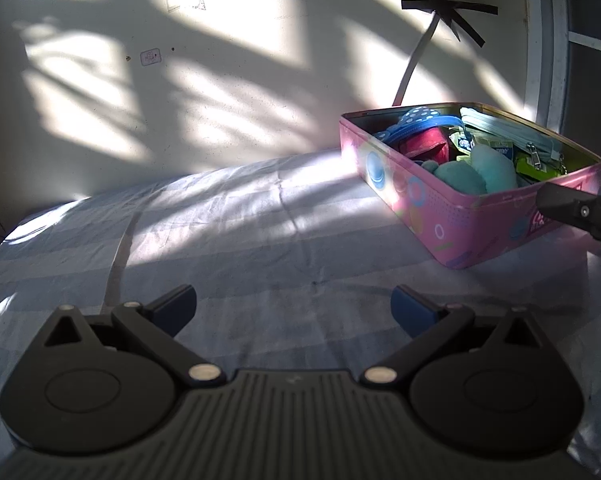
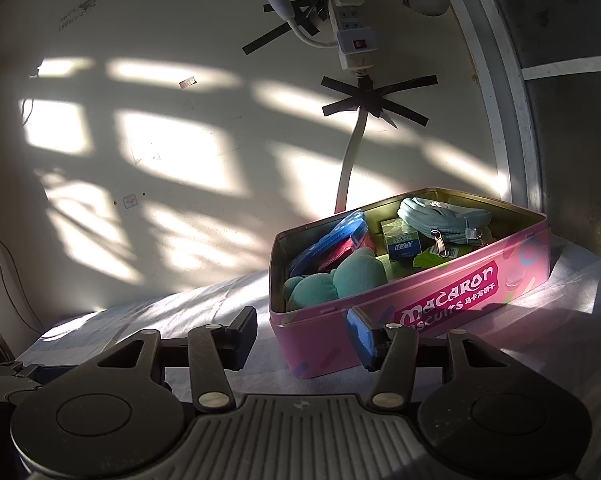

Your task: Organize objects

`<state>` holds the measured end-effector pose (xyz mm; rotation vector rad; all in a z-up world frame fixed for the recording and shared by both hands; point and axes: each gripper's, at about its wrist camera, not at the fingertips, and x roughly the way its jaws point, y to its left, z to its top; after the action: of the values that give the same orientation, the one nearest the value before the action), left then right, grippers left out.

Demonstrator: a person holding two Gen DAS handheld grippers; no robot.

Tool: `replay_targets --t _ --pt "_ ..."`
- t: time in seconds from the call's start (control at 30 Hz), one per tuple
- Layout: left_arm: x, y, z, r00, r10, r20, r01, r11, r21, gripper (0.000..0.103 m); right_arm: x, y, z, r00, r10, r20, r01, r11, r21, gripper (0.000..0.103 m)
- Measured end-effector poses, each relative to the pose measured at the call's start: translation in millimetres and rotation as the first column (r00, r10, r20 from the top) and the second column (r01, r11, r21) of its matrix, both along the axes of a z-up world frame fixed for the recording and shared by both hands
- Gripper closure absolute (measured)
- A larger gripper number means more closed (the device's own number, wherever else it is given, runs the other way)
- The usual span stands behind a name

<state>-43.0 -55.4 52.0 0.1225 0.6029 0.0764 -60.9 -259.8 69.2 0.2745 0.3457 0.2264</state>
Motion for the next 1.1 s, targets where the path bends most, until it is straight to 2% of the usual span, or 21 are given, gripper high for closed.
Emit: replay_targets --t 0.17,0.6,1.1 --pt "1.7 0.7 -2.3 1.0 0.008 -0.027 -0.008 1.0 -0.013 0.0 -0.1 -0.1 -0.9 1.0 0.0 -0.003 0.0 1.0 0.001 0.054" --pt "3.5 -5.5 -6.7 0.998 0.013 -0.055 -0.011 0.999 0.031 0.0 0.7 -1.4 -4.4 1.0 -0.001 -0.015 0.001 1.0 0.009 0.053" --pt "5.0 -7.1 -8.7 0.997 -0.002 -0.076 0.003 1.0 0.014 0.0 4.0 -4.1 -8.3 1.0 0.001 -0.031 -0.001 1.0 0.013 0.051"
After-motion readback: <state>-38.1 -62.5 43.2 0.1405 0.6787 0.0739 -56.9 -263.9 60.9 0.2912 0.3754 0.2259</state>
